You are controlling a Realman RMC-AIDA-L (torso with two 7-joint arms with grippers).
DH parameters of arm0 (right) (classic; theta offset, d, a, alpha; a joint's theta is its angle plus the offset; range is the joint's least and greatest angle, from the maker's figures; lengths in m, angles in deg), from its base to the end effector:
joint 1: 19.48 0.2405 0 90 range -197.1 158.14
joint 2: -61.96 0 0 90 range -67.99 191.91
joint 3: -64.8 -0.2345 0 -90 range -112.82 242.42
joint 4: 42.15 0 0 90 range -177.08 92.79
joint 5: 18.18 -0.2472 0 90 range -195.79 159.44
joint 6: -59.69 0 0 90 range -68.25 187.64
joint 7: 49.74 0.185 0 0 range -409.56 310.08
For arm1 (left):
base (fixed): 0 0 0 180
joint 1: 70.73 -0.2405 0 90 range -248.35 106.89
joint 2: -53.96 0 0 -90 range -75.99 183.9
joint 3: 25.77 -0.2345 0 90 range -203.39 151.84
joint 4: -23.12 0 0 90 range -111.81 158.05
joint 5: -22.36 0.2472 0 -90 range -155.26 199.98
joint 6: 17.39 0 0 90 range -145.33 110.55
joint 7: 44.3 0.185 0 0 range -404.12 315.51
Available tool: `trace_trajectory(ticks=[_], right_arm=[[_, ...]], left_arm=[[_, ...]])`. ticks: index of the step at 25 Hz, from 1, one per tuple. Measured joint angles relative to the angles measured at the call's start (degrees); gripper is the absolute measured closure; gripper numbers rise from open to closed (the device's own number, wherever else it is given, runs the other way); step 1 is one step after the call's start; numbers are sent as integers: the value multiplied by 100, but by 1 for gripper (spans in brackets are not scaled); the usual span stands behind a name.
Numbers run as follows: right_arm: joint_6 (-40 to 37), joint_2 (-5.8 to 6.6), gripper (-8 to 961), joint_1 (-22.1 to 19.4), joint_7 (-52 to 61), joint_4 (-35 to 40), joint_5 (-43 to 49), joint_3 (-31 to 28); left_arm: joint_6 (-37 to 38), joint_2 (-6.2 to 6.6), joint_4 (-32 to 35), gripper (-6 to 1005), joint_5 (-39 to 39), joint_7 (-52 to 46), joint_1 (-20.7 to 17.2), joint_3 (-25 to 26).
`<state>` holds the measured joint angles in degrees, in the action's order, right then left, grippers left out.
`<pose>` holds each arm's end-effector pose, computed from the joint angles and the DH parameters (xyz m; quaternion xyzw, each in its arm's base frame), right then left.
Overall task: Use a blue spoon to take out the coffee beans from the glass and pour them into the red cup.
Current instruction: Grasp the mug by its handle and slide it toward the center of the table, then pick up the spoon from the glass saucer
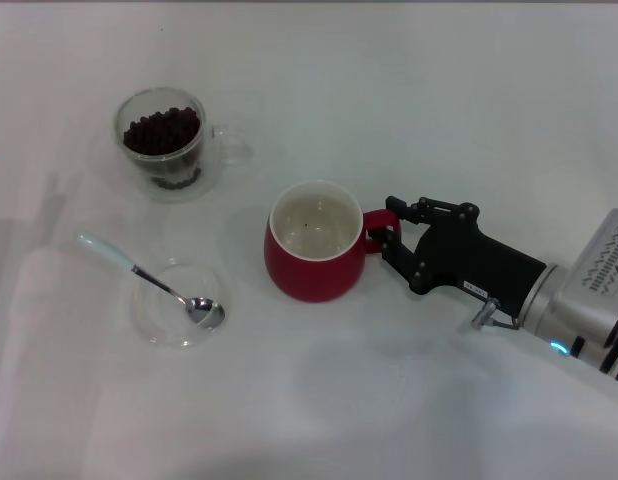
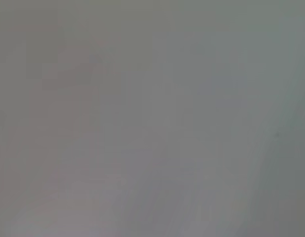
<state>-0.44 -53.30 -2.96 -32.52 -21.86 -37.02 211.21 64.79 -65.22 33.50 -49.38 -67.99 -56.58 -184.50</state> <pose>0.3035 0.2851 -0.1429 -0.8883 0.1866 0.2479 0.3386 -0.3509 0.2952 -0.0302 -0.6340 -0.3196 -0.4144 0.5693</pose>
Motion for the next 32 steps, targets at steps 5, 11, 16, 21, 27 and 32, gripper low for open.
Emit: trace_trajectory(ticks=[5, 11, 16, 21, 27, 32], right_arm=[[-92, 40, 656, 38, 883, -101, 157, 10], [-1204, 72, 268, 136, 2224, -950, 517, 6], [-2305, 103, 171, 280, 3101, -1877, 734, 24], [-3008, 200, 75, 130, 3165, -2441, 458, -351], [-3365, 31, 81, -299, 1402, -2240, -500, -1860], [-2841, -13, 81, -494, -678, -1141, -643, -2453]], left_arm=[[0, 8, -18, 108, 0, -3, -10, 3], [0, 11, -19, 112, -48, -68, -41, 16], [0, 17, -106, 118, -124, -429, -50, 17], [-17, 18, -472, 123, -96, -1497, -77, -23], [-298, 28, -1039, 129, 206, -4280, -240, -44], [-415, 113, -1719, 135, 1425, -6280, -127, -47]])
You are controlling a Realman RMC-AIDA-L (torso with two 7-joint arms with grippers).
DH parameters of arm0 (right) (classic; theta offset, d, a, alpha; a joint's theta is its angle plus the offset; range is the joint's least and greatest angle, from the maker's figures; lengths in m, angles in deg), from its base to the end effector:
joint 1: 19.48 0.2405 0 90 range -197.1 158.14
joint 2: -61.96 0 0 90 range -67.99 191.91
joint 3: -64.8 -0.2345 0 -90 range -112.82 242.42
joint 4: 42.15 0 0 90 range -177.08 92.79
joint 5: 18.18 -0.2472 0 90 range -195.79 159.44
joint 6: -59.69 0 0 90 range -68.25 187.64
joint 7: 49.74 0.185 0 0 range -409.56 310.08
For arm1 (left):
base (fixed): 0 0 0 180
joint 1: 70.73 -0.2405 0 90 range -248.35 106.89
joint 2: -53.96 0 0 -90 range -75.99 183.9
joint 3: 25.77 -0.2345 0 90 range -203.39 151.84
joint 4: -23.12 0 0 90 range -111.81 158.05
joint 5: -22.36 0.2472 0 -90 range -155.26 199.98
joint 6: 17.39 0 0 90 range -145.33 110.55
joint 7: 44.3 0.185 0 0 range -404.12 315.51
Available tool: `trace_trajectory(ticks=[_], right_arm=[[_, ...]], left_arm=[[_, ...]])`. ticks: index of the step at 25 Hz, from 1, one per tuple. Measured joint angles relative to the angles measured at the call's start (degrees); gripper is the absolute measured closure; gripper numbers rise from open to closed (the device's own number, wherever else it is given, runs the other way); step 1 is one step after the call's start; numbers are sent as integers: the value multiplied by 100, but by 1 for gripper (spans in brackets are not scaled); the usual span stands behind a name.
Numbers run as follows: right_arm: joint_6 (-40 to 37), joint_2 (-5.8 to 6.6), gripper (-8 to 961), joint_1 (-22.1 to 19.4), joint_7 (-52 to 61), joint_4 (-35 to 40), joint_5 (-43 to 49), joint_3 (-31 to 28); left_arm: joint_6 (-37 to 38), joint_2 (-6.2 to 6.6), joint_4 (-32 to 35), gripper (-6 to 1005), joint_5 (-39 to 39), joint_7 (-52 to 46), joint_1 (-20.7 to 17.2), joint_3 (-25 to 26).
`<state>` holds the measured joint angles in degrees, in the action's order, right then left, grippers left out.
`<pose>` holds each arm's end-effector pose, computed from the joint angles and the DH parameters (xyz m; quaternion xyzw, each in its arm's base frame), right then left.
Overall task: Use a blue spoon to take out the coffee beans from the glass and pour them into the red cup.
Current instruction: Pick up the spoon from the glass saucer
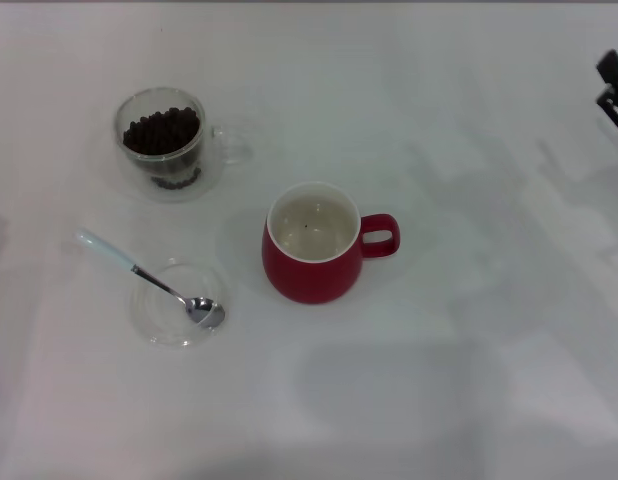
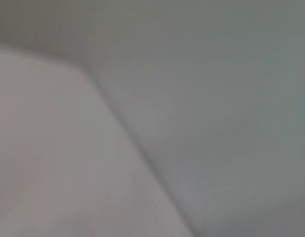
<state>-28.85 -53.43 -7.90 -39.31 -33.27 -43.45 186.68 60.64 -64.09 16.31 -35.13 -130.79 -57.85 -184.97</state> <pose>0.3447 0.2901 0.0075 -0.7142 0.1255 0.3469 0.5948 -0.4168 0.2645 -0.0124 -0.5014 -0.6226 -0.4903 0.3472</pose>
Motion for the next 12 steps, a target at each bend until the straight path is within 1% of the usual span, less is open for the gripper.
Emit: trace_trajectory(ticks=[2, 3, 4, 7, 12], right_arm=[[262, 5, 80, 105, -130, 91, 1, -6], [361, 5, 80, 148, -132, 103, 3, -6], [476, 4, 80, 190, -128, 114, 4, -8], [685, 3, 80, 259, -112, 149, 13, -9], [742, 2, 80, 265, -85, 165, 20, -34]], left_arm=[[-6, 47, -276, 137, 664, -622, 202, -4], [-6, 121, -350, 138, 1245, -915, 404, -8], [8, 156, -348, 139, 1484, -976, 497, -9], [27, 195, -342, 142, 1818, -1036, 648, -8], [-20, 256, -375, 147, 2556, -1253, 991, -37]])
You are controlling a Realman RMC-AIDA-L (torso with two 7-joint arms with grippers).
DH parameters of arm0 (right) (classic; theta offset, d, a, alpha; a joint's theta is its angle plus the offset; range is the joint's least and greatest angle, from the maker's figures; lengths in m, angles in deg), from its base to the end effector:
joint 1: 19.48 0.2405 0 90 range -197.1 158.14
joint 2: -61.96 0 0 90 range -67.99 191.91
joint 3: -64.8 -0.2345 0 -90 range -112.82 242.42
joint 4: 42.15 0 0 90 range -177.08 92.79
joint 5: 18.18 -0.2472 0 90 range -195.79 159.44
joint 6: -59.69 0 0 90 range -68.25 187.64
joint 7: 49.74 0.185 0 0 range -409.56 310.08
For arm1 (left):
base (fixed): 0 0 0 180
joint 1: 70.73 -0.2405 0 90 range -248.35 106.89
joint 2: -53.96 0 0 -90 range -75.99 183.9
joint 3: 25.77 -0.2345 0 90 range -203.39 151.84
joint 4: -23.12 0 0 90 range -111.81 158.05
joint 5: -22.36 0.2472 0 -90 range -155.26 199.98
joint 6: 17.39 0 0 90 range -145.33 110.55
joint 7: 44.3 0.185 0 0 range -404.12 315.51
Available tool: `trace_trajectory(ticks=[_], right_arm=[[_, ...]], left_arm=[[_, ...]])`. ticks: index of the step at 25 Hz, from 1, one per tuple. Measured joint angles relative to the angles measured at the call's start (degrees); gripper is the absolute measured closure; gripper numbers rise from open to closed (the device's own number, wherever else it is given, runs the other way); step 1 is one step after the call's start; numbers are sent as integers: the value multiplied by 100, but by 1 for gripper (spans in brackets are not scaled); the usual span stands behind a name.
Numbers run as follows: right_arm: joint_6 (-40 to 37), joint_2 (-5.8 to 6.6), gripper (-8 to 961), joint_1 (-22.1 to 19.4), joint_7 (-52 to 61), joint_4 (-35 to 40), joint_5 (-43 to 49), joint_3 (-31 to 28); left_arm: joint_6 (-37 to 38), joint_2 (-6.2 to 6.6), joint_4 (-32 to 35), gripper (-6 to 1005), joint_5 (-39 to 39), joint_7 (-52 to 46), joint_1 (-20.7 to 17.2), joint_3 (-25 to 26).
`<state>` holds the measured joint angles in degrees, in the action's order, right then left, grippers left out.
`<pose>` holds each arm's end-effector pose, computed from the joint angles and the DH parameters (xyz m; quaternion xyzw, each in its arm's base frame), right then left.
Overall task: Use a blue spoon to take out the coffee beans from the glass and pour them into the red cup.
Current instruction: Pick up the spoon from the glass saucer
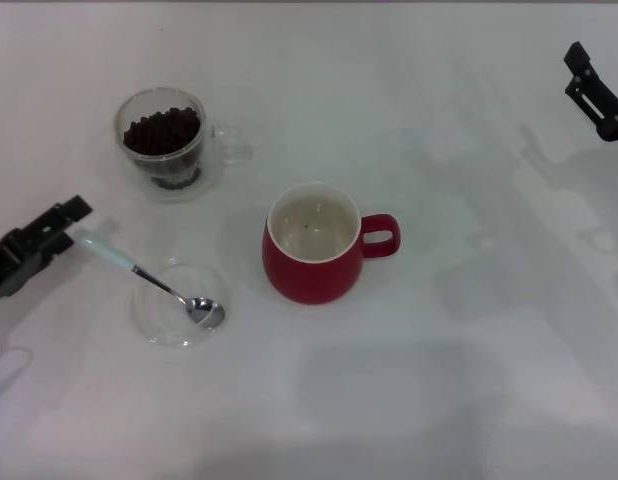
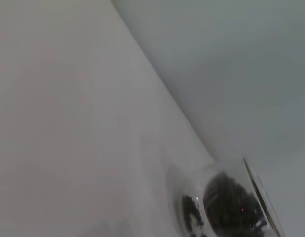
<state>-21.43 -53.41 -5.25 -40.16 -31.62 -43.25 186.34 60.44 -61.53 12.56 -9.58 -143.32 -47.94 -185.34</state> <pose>0.3428 0.3162 -0.0043 -0.7288 0.1407 0.3217 0.5879 -0.3813 0.2947 -0.0467 -0.6245 -0.6591 -0.3722 0.1926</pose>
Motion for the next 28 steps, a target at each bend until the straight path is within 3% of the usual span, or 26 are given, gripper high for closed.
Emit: trace_trajectory(ticks=[7, 12, 24, 28], right_arm=[[-12, 7, 79, -57, 62, -51, -17, -12], [-12, 6, 79, -65, 80, -61, -20, -2], [-25, 6, 79, -46, 85, -79, -24, -17], [-21, 6, 81, -63, 84, -78, -24, -17]], left_arm=[[-116, 10, -62, 155, 530, -192, 355, -66], [-167, -23, -64, 160, 645, -243, 402, -160], [-221, -48, -61, 345, 688, -210, 336, -186], [-199, -61, -32, 546, 626, -149, 309, -153]])
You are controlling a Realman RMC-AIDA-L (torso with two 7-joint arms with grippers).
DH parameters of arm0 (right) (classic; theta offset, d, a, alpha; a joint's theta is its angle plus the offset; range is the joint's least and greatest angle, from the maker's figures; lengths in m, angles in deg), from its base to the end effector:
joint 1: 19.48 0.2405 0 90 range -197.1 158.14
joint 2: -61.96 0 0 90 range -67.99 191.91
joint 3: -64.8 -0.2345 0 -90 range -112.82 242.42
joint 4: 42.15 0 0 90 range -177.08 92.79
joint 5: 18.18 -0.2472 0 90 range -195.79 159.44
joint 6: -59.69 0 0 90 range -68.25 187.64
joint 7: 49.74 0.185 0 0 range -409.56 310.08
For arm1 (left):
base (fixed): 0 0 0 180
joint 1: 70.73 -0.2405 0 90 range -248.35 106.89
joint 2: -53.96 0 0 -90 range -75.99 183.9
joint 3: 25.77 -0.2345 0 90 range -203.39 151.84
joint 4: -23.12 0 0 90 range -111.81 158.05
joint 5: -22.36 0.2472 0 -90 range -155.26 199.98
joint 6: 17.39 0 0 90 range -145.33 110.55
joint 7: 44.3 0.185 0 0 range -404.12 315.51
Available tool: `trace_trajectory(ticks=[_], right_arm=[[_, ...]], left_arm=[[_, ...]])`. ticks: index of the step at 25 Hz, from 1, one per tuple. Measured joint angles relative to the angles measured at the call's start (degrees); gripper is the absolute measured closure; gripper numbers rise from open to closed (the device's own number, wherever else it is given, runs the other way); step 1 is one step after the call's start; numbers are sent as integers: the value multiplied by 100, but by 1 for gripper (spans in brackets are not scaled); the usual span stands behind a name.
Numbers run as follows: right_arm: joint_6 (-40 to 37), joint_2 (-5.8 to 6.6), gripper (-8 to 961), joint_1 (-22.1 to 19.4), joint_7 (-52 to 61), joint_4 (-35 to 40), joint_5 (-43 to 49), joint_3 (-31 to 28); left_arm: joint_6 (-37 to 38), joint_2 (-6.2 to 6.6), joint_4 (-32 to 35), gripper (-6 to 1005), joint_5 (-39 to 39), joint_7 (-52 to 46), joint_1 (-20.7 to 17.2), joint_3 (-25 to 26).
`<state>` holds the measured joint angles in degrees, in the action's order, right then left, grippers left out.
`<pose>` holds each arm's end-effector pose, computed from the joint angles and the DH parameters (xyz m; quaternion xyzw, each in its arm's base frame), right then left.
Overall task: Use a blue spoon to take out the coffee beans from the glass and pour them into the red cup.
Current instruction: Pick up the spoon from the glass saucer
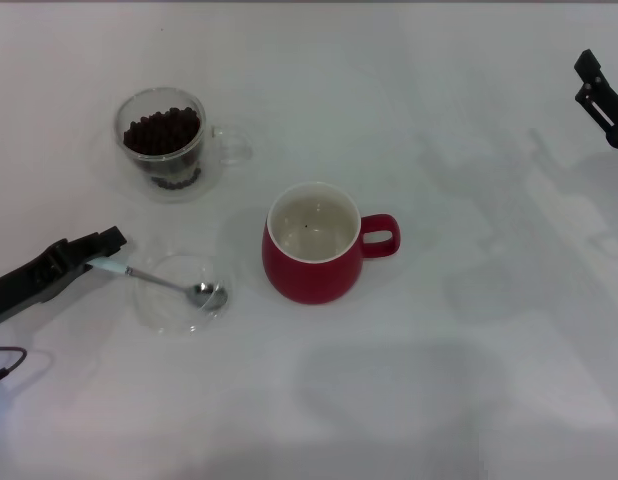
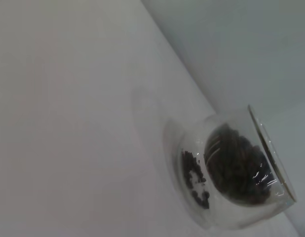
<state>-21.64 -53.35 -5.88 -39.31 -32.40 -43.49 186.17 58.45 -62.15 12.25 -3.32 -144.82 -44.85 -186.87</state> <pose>0.3504 0.3107 -0.0019 -0.7257 0.1514 0.3178 0.5912 -0.3705 0.2988 -0.0679 -0.6608 -0.6606 -0.3190 0.1591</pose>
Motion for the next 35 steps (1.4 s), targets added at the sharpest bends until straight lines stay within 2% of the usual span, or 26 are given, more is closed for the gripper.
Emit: trace_trajectory(ticks=[6, 8, 13, 24, 30, 35], right_arm=[[23, 0, 80, -7, 1, 1, 0, 0], [24, 0, 80, -7, 2, 1, 0, 1], [33, 0, 80, -3, 10, 1, -5, 1], [40, 0, 81, 13, 12, 7, -9, -6], [45, 0, 80, 35, 12, 7, -43, -15], [48, 0, 80, 39, 12, 17, -58, -17]], left_arm=[[283, 13, -26, 752, -155, 66, -10, -5], [411, 34, -36, 876, -231, 94, -9, 0], [605, 91, -43, 935, -366, 125, -5, -23], [600, 140, -60, 948, -324, 24, -12, -32], [608, 131, -114, 938, -361, 293, -88, -16], [611, 126, -119, 882, -368, 347, -92, -21]])
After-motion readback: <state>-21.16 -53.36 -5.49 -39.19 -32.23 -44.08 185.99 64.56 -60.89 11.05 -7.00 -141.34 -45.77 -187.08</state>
